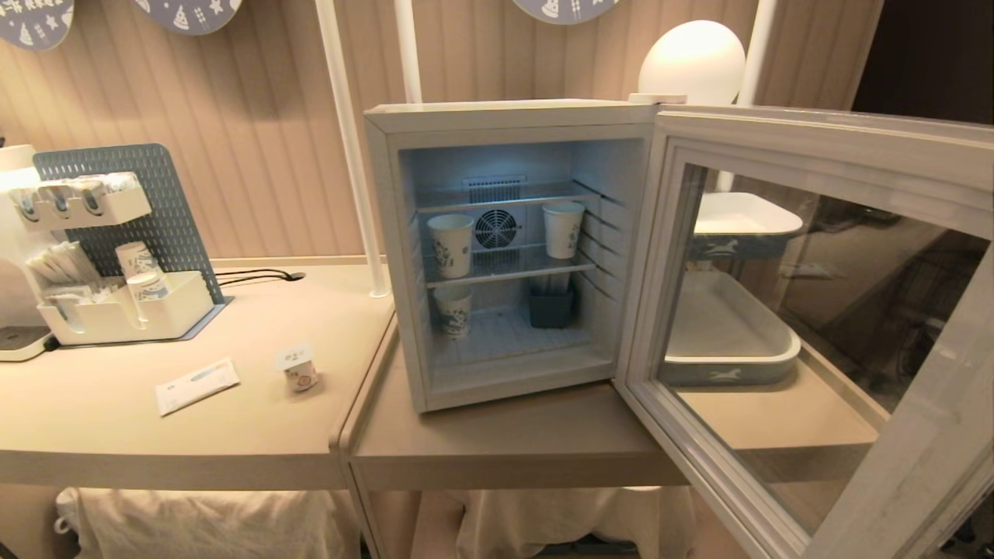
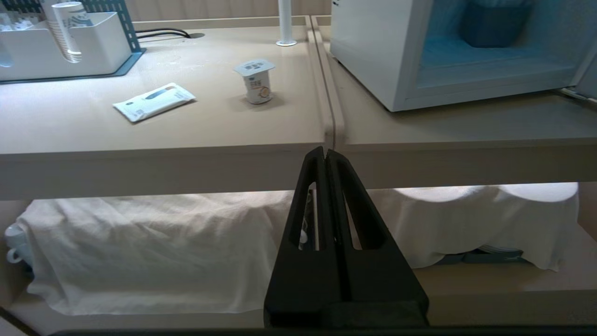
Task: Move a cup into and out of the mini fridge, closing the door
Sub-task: Close the freezer door
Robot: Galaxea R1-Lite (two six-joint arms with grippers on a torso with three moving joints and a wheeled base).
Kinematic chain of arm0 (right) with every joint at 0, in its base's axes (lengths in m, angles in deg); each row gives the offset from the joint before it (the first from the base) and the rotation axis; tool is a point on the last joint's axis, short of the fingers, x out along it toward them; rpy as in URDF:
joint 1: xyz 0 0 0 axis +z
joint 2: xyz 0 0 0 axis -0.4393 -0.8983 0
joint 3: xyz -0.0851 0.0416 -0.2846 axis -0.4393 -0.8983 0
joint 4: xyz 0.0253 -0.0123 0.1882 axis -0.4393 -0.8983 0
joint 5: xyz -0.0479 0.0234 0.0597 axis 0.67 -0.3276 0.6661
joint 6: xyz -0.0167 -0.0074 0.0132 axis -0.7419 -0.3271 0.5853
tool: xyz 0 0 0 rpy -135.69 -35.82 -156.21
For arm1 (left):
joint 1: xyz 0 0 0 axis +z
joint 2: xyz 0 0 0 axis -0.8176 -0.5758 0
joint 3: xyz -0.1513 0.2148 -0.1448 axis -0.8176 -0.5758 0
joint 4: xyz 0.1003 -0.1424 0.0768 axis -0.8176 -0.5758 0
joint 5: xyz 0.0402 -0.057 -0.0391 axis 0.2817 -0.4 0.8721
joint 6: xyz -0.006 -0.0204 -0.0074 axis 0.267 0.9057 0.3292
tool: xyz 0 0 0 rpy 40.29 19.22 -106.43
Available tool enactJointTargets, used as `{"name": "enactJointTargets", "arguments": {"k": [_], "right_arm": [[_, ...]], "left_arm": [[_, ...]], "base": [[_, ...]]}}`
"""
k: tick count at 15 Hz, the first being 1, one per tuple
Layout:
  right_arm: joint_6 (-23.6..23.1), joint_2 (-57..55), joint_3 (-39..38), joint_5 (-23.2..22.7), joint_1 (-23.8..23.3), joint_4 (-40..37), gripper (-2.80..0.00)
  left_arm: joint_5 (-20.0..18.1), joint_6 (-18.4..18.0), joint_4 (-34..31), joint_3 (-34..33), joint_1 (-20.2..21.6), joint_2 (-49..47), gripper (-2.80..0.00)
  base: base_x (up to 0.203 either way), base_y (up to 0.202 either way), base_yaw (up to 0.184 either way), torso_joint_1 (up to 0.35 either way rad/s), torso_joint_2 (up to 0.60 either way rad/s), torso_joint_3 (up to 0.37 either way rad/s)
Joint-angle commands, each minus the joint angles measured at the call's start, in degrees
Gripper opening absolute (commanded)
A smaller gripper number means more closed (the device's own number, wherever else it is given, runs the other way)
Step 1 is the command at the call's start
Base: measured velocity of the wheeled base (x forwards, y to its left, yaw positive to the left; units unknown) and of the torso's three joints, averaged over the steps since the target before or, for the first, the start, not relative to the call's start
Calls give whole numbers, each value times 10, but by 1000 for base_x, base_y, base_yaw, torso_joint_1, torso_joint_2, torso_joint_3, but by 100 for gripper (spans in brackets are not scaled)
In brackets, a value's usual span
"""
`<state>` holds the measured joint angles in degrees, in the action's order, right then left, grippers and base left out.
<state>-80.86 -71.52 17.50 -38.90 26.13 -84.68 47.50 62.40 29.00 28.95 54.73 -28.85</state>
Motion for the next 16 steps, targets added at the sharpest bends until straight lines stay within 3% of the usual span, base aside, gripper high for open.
{"name": "enactJointTargets", "arguments": {"k": [1,5,7,9,12,14,15,16], "right_arm": [[-1,-1,0,0,0,0,-280],[5,-3,15,0,-1,3,-280],[29,-60,84,2,0,5,-280],[75,-188,157,17,0,7,-280],[127,-494,256,10,-13,52,-280],[152,-672,311,-85,-42,124,-280],[163,-748,341,-188,-63,160,-280],[174,-801,368,-323,-83,188,-280]], "left_arm": [[0,0,1,0,0,0,-280],[0,1,2,0,0,0,-280],[0,1,2,-1,-1,0,-280],[0,2,2,-1,0,0,-280],[0,2,2,-1,0,0,-280],[0,2,2,-1,0,0,-280],[0,2,2,-1,0,0,-280],[0,2,2,-1,-1,0,-280]], "base": [[0,-193,1,2,8,4],[0,-164,2,1,1,3],[0,-45,10,1,1,3],[0,0,0,0,0,0],[0,0,0,0,0,0],[0,0,0,0,0,0],[0,0,0,0,0,0],[0,0,0,0,0,0]]}}
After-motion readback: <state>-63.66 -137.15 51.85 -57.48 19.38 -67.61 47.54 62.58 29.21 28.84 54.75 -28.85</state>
